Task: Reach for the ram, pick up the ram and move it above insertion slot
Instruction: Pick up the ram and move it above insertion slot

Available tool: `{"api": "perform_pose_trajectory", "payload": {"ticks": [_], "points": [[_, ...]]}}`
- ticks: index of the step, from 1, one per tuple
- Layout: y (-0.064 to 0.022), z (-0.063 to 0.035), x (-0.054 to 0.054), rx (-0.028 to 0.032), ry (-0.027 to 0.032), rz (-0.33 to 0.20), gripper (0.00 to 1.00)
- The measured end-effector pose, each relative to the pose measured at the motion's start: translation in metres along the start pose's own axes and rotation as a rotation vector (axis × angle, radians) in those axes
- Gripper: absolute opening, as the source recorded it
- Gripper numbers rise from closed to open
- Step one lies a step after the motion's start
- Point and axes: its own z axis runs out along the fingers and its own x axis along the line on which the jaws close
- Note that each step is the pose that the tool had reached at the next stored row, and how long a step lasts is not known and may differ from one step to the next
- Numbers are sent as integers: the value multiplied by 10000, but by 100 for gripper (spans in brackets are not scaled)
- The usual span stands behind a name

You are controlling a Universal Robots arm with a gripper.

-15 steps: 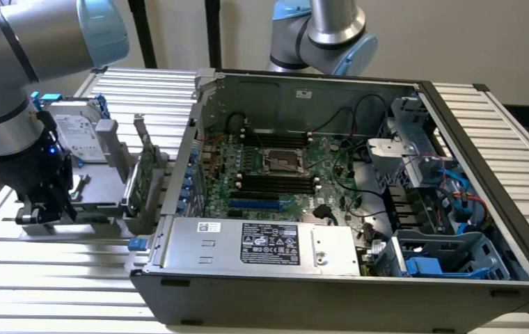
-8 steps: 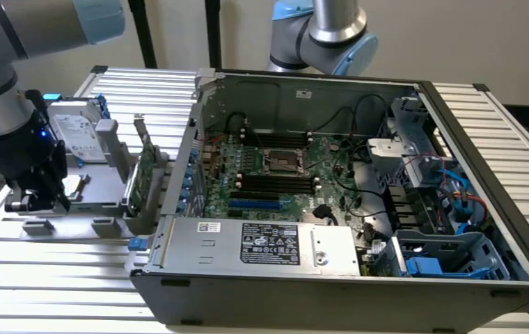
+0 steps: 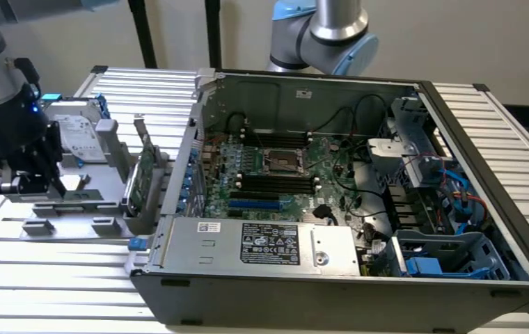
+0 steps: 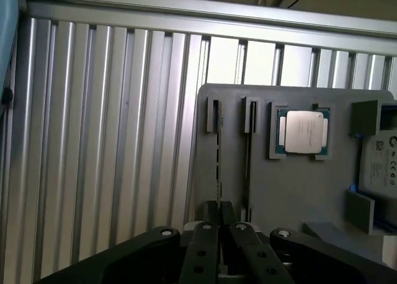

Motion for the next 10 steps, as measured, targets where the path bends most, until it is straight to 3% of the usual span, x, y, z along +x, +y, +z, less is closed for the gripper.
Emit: {"api": "perform_pose_trajectory", "payload": {"ticks": [10], "points": [[-300, -465, 26, -4, -84, -85, 13]]}}
